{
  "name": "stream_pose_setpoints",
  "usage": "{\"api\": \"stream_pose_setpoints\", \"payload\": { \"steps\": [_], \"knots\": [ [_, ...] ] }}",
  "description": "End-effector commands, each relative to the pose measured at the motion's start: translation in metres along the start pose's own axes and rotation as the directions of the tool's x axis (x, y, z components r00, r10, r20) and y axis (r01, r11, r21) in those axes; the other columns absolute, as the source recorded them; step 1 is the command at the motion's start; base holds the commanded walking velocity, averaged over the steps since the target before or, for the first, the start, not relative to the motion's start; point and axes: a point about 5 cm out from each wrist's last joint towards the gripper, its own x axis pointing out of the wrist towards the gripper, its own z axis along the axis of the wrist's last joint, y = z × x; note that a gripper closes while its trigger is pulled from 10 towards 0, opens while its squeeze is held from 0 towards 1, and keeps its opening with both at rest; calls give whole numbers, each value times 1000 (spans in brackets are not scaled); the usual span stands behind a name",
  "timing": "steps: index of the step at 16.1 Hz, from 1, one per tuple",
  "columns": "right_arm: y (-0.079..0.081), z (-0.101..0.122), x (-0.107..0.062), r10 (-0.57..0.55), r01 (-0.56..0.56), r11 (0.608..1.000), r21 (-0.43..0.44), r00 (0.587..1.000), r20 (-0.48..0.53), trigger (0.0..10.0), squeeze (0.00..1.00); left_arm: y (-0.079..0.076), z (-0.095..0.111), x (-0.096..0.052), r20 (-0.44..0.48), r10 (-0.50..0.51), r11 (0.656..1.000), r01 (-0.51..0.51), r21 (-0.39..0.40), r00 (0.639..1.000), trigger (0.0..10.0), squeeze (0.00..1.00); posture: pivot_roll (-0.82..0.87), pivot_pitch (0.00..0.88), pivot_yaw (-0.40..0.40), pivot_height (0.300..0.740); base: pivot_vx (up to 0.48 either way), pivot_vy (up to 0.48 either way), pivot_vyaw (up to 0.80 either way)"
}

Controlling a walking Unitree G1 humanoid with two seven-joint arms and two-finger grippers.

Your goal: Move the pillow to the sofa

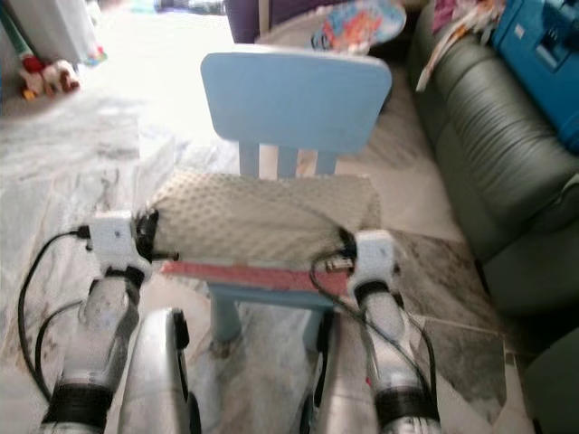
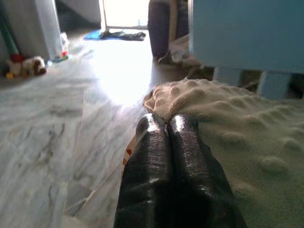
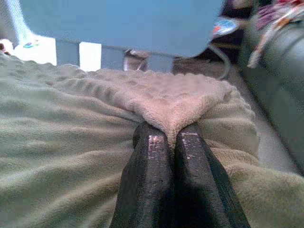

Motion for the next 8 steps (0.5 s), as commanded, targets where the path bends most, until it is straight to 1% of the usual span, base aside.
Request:
{"api": "stream_pose_setpoints", "payload": {
  "steps": [1, 2, 3, 4, 5, 8],
  "knots": [
    [-4, 6, -5, -35, 35, 999, 0, 999, 21, 1961, 0, -4, 6, -7, 11, -15, 1000, 15, 24, 1000, 0, 0, 39, 0, -29, 506, 0, 0, 0],
    [-3, 5, -9, -28, 28, 1000, -5, 1000, 8, 4196, 0, -8, 5, -13, 1, -28, 999, 27, 39, 1000, 667, 0, 37, 0, -30, 506, 0, 0, 0],
    [-2, 4, -11, -18, 18, 1000, -6, 1000, -2, 10000, 0, -11, 3, -16, -19, -32, 999, 33, 33, 999, 7255, 0, 36, 0, -36, 506, 0, 0, 0],
    [-3, 4, -12, -26, 26, 1000, 5, 1000, -7, 10000, 0, -14, 5, -18, 1, -51, 998, 51, 21, 999, 6157, 0, 36, 0, -44, 506, 0, 0, 0],
    [-4, 7, -12, -28, 28, 999, 16, 1000, -2, 10000, 0, -16, 7, -19, 6, -57, 998, 57, 24, 998, 10000, 0, 35, 0, -48, 506, 0, 0, 0],
    [1, 15, -8, 5, -6, 1000, 27, 1000, 11, 10000, 0, -21, 13, -16, -11, -44, 999, 45, 23, 999, 10000, 0, 31, 0, -40, 506, 0, 0, 0]
  ]
}}
